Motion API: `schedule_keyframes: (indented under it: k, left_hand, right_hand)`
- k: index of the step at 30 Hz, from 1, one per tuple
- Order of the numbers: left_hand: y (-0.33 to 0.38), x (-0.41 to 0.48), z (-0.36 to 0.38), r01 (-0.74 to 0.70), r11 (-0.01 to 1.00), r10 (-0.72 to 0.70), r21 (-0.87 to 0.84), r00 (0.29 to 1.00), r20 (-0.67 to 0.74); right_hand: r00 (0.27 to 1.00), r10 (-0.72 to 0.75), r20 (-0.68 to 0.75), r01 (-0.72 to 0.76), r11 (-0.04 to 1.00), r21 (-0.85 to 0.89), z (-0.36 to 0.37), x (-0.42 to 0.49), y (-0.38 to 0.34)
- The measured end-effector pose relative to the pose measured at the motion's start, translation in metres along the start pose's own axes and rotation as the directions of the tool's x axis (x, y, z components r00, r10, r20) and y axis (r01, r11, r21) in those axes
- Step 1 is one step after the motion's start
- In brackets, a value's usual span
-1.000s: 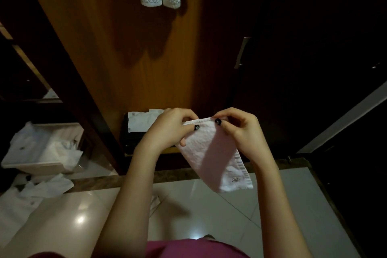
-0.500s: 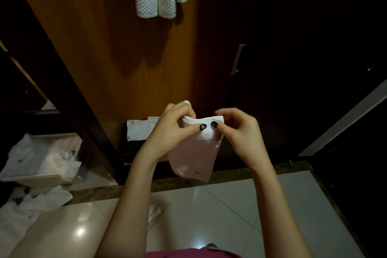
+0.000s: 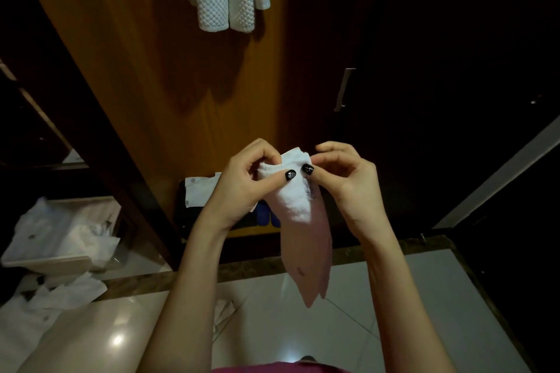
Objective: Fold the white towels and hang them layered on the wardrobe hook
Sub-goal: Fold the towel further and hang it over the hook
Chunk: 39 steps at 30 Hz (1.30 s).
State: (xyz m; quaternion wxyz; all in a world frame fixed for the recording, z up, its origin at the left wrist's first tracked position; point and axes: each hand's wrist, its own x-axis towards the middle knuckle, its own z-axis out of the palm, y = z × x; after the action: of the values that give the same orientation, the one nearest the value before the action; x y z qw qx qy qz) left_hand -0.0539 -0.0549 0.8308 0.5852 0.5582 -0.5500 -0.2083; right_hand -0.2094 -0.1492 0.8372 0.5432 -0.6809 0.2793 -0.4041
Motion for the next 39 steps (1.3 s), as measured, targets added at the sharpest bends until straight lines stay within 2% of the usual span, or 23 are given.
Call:
schedule_keyframes:
  k: [4,11,15,20,24,26,29,35,39]
  left_hand:
    - [0.001,0.0,0.001,-0.006,0.999,0.005,-0.039,1.0,-0.019]
    - [-0.001,0.001,0.002,-0.011,0.994,0.008,-0.105,1.0,-0.03]
    - [-0.001,0.001,0.001,-0.017,0.988,0.01,-0.15,0.999,-0.05]
    - [-0.001,0.001,0.002,0.016,0.976,-0.043,-0.215,0.992,-0.12]
    - [0.001,0.002,0.001,0.002,0.987,-0.018,-0.164,0.995,-0.097]
    - [0.0,0.002,-0.004,0.047,0.992,-0.052,-0.121,0.998,-0.032]
    - [0.002,0.001,-0.006,0.106,0.983,-0.103,-0.153,0.994,0.03]
    - [0.001,0.01,0.005,0.084,0.992,-0.084,-0.095,0.996,0.003]
    - [0.005,0.025,0.015,0.05,0.996,-0.057,-0.07,0.993,-0.1]
  right_hand:
    - [1.0,-0.025,-0.017,0.025,1.0,0.012,0.002,-0.003,-0.003]
    - [0.99,0.107,0.088,-0.117,0.987,0.109,-0.001,-0.002,-0.002]
    - [0.991,0.077,0.106,-0.078,0.997,0.008,0.0,-0.003,-0.002]
    - [0.992,0.056,0.116,-0.061,0.997,0.036,0.004,-0.001,-0.003]
    - [0.999,0.042,0.021,-0.042,0.999,0.018,0.008,0.002,0.0]
    - [0.999,0.025,-0.034,-0.024,0.999,0.038,0.01,0.003,0.001]
    - [0.994,0.025,-0.108,-0.016,0.996,0.091,0.009,0.007,0.001]
    - [0.995,-0.005,-0.104,0.012,0.998,0.068,0.003,0.014,-0.001]
    - [0.96,-0.056,-0.276,0.066,0.997,0.027,0.008,0.021,-0.004]
